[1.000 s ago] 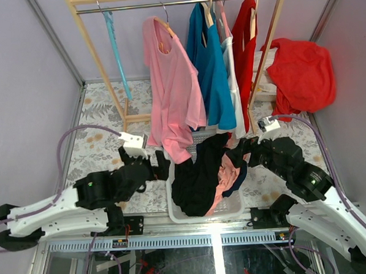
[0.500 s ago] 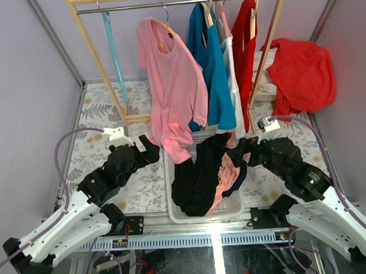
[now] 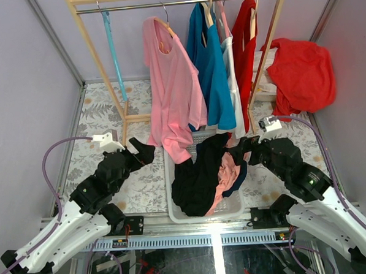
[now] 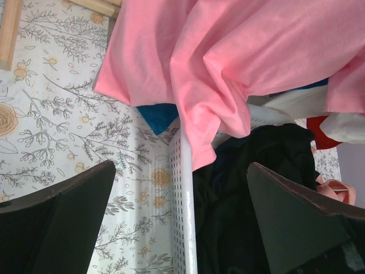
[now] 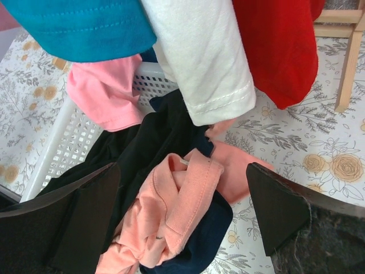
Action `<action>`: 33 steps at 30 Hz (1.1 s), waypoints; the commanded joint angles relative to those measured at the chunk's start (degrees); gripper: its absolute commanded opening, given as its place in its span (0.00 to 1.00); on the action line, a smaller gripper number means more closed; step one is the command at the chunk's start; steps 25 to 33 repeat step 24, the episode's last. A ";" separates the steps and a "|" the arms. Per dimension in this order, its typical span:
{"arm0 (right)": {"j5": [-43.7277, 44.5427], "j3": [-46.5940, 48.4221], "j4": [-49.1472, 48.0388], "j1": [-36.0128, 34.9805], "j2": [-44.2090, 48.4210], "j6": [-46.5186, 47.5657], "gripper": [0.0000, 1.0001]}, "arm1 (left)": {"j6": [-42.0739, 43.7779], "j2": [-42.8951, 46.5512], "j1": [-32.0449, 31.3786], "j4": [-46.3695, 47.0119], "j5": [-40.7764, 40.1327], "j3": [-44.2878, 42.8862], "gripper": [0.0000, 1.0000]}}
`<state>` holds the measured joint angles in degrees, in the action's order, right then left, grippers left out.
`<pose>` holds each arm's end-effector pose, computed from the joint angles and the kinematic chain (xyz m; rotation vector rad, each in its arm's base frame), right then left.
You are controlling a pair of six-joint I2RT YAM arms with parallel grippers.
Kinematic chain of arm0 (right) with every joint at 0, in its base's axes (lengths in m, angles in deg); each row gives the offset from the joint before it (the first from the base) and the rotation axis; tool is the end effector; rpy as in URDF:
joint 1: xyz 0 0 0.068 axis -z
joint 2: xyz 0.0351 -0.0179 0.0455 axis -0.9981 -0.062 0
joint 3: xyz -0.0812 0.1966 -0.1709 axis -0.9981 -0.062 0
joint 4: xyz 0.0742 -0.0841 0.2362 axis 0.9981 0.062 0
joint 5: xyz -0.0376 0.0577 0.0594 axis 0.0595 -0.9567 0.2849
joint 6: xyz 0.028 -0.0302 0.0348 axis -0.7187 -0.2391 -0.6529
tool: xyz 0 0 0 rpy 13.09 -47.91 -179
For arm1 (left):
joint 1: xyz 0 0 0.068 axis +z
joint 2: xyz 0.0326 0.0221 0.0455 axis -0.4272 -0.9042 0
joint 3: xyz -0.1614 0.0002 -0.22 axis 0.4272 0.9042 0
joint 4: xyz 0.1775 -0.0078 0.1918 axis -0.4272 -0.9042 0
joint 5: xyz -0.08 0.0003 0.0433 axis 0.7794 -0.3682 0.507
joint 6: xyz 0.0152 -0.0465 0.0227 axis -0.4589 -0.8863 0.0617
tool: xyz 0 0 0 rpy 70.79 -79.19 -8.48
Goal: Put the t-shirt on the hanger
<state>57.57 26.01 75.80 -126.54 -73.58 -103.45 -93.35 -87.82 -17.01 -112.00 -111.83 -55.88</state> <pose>0.1095 0.0837 0.3207 -0.1378 1.8982 0.5999 0.1085 -0.0776 0.2849 -0.3259 1.9503 -0.5497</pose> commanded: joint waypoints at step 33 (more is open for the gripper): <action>4.32 -0.79 -1.33 -0.07 2.90 0.03 0.99 | -1.96 10.58 0.25 -4.64 0.08 3.12 1.00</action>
